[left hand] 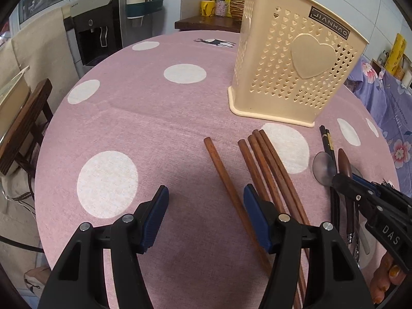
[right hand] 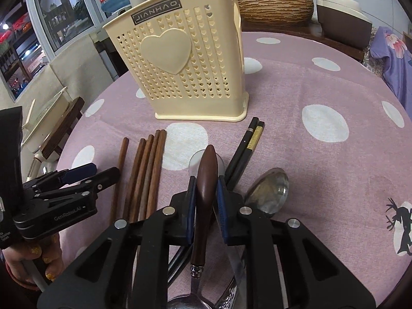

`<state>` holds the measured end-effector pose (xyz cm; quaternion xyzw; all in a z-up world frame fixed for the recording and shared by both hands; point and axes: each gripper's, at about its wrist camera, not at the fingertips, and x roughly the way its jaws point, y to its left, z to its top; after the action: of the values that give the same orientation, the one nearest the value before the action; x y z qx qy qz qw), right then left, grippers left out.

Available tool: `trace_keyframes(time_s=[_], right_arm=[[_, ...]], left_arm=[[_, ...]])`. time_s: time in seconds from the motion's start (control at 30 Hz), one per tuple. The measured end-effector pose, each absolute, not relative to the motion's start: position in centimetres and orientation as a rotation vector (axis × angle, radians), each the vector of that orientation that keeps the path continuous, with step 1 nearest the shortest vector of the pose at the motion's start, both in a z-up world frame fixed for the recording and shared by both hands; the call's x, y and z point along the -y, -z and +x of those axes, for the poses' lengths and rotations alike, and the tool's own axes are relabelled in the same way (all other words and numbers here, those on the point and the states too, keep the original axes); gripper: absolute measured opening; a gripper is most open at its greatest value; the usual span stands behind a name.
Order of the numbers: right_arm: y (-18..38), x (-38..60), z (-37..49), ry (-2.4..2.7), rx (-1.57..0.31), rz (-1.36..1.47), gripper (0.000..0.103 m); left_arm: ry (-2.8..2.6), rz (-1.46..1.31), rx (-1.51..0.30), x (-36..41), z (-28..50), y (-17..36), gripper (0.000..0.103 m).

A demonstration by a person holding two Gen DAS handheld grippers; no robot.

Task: Organize utensils
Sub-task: 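Grasp the wooden-handled spoon with the right tool while the left tool grasps a brown chopstick, then lift and carry the spoon with the right tool while the left tool carries the chopstick to the basket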

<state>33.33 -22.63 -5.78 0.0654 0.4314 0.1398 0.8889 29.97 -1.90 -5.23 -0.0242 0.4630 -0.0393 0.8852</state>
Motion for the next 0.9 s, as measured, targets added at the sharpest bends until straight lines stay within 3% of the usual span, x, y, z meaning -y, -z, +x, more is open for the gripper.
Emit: trace_keyframes(time_s=[0.17,0.33,0.5,0.9], right_arm=[[5.2,22.9,33.3,-0.293,-0.882,0.155,0.016],[4.6,23.1,32.6,-0.303,-0.852,0.166,0.016],[3.7,23.3,31.6,-0.314,-0.815,0.178,0.016],[2.0,23.3,29.3,-0.31,-0.766,0.169,0.016]], left_arm=[[0.072,-0.031,-0.974,2.9,30.9,5.3,0.058],[0.053,-0.009,-0.966,3.6,31.6,5.3,0.029],[0.061,-0.022,-0.973,3.8,32.1,5.4,0.012],[0.077,0.013,-0.962,4.9,32.4,5.7,0.01]])
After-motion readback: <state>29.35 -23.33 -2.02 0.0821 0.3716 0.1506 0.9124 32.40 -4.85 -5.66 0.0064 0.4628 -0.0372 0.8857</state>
